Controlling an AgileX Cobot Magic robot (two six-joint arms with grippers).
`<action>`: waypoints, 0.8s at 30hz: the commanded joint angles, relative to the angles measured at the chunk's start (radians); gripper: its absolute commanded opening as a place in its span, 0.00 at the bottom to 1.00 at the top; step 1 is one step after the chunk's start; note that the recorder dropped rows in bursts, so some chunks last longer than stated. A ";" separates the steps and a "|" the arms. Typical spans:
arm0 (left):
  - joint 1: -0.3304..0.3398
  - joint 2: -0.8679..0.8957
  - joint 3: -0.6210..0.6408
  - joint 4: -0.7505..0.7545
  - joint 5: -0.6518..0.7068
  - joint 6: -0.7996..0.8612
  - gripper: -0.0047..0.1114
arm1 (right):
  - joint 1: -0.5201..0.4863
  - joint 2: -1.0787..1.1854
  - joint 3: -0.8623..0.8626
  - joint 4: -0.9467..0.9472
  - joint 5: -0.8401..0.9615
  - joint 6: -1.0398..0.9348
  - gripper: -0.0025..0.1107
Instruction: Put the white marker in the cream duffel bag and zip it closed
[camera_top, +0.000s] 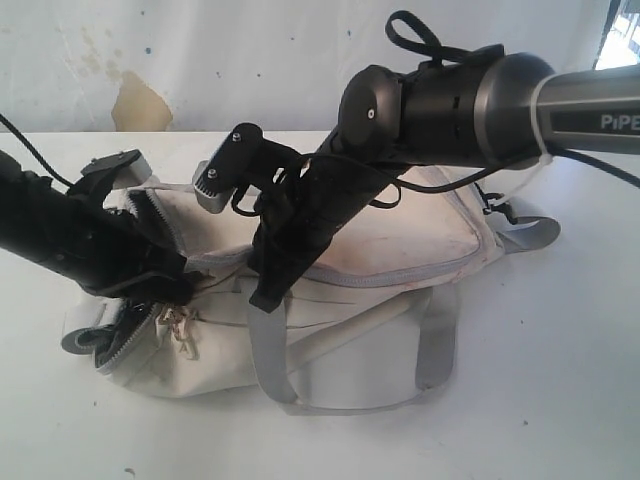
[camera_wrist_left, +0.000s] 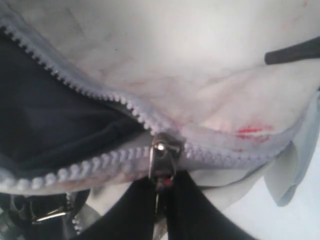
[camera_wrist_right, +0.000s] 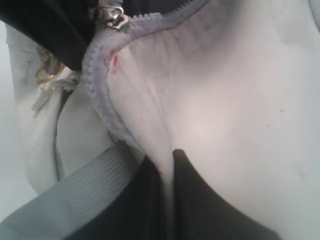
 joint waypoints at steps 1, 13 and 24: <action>0.001 0.000 -0.065 0.179 0.084 -0.136 0.04 | -0.007 -0.007 0.003 -0.004 -0.014 0.006 0.02; 0.022 -0.011 -0.194 0.652 0.098 -0.428 0.04 | -0.007 -0.007 0.003 -0.057 -0.003 0.006 0.02; 0.022 -0.011 -0.302 0.822 0.121 -0.546 0.04 | -0.007 -0.007 0.003 -0.169 0.029 0.008 0.02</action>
